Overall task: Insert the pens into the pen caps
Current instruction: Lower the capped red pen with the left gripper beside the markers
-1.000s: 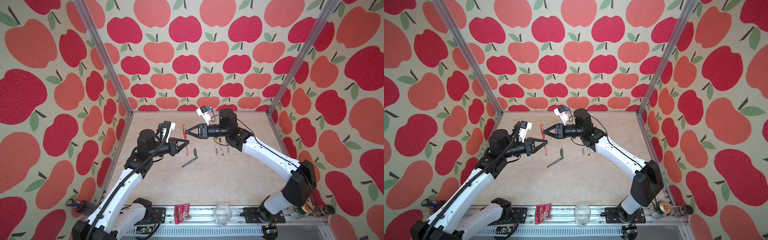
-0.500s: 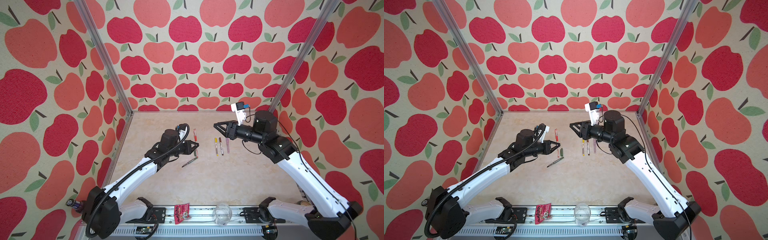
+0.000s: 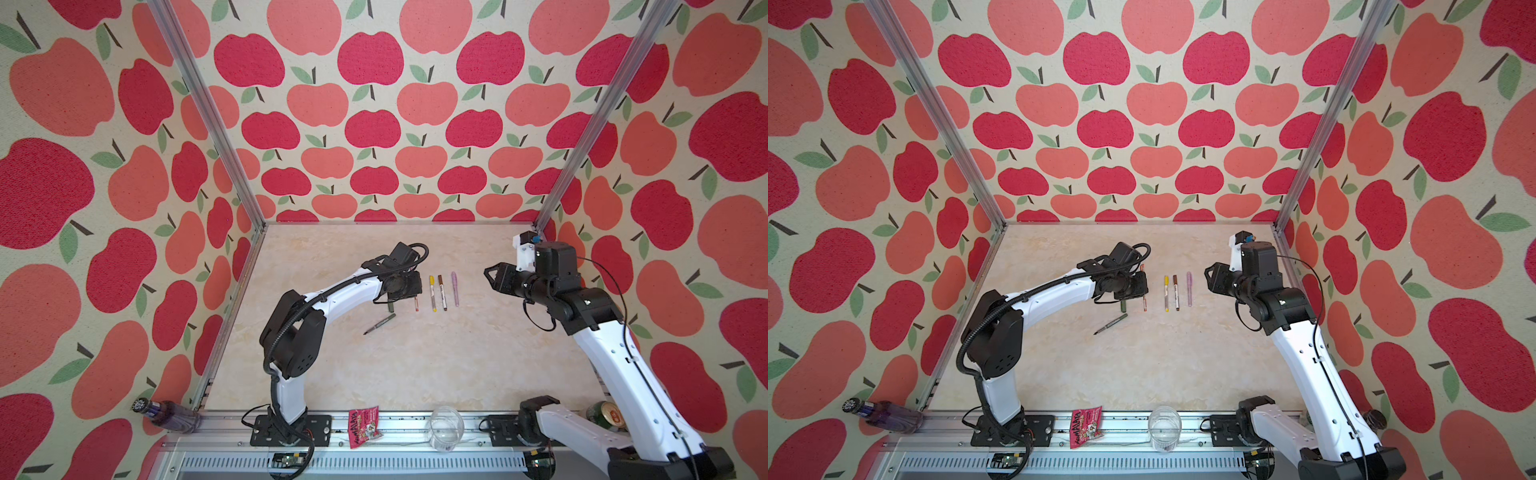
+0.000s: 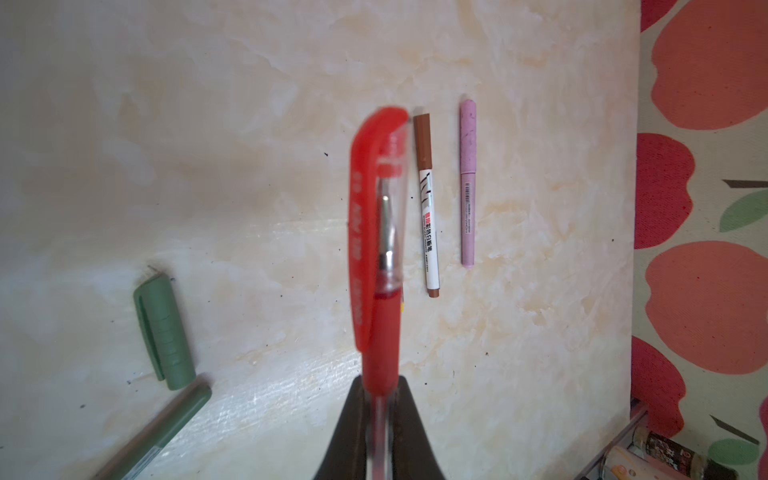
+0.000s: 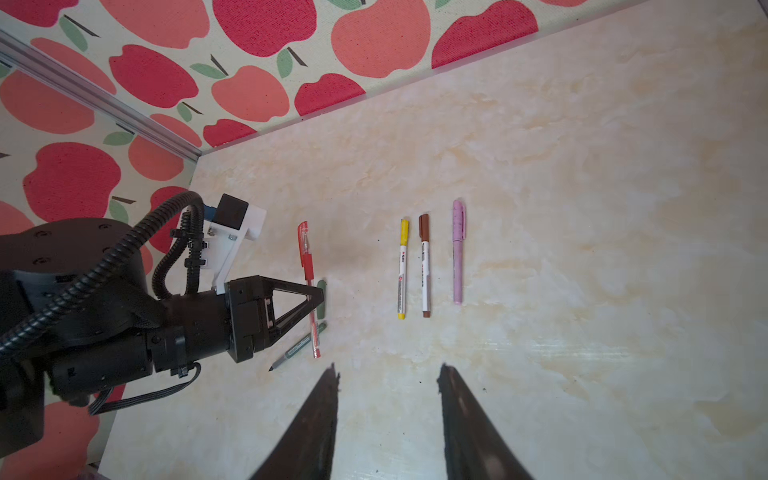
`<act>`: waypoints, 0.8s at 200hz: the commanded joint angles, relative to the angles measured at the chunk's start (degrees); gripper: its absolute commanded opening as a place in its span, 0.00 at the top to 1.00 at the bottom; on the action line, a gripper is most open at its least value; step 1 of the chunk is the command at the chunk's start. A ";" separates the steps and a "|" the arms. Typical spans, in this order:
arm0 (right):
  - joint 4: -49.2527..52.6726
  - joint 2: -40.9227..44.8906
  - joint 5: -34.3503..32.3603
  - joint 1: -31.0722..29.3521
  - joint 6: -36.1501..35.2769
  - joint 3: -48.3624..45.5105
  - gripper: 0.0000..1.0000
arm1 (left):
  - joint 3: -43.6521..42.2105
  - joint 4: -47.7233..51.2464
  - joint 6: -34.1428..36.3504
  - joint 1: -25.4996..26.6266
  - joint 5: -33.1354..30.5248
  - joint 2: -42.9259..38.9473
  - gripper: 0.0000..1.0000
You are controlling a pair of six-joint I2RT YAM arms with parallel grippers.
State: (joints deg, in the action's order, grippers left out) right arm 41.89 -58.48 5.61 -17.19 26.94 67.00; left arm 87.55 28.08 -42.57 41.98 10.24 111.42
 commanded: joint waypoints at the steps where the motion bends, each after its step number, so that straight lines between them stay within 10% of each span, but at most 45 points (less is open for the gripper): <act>1: 2.94 2.52 1.54 2.59 -2.65 -1.63 0.57 | 6.73 10.34 -1.71 0.68 -2.77 5.47 0.93; 160: 2.42 4.60 8.96 6.72 -4.76 -7.63 0.57 | 33.39 22.45 0.92 0.76 -5.35 27.84 0.92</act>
State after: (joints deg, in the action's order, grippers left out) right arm 43.44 -54.70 13.21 -10.79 23.55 60.45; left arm 116.57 45.98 -42.65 42.85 7.14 136.64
